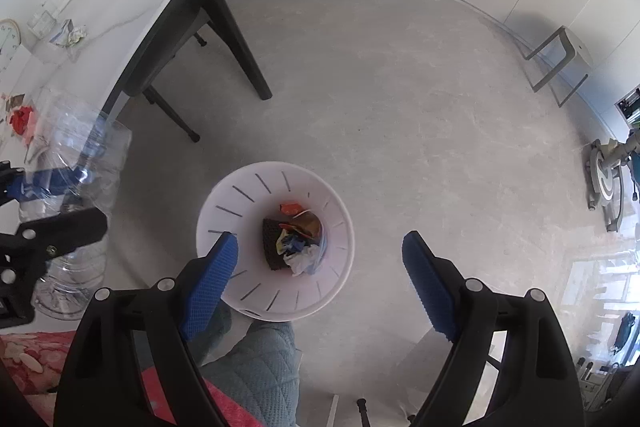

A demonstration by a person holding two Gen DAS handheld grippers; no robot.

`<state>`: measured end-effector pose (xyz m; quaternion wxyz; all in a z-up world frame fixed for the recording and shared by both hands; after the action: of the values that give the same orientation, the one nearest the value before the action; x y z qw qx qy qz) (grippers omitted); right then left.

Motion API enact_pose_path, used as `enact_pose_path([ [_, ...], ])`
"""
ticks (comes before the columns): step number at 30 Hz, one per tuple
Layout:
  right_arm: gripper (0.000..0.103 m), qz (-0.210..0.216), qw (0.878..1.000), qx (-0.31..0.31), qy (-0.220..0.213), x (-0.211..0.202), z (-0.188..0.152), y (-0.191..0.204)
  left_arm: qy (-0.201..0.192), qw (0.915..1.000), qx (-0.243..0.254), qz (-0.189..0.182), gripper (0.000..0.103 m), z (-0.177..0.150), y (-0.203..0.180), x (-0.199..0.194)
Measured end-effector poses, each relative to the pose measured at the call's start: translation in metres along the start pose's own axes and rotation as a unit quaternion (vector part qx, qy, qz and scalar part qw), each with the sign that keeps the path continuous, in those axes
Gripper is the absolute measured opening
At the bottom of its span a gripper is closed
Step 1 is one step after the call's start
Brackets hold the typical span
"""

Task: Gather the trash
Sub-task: 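Open the left tool over the bin to drop the plastic bottle, then move both tools back over the table toward the snack box and pink paper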

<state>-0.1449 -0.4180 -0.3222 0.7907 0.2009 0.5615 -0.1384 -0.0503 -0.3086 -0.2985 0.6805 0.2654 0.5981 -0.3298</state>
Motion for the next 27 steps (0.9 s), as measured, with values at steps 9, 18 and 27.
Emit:
enact_pose_path([
  [9,0.084,-0.004,1.000,0.003,-0.004,-0.002,-0.001,-0.009,0.003,0.9994,0.008,0.033,0.087,0.003,0.002,0.001],
  [18,0.084,0.002,1.000,-0.014,-0.006,-0.001,0.005,0.009,0.000,0.9990,-0.018,0.041,0.089,0.001,0.012,-0.005],
  [27,0.084,0.023,0.999,-0.047,-0.015,-0.002,0.028,0.051,-0.013,0.9961,-0.068,0.054,0.089,-0.005,0.050,-0.019],
])
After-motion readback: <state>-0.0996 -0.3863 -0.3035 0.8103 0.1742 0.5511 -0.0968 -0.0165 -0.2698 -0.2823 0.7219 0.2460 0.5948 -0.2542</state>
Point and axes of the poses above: each gripper's, at about its wrist camera, not at the fingertips, and x roughly the way its jaws point, y to its left, z to its top, the point moved 10 cm from there along x, roughly the way its jaws point, and after that the axes turned 8 degrees about z, right-handed, at the moved point
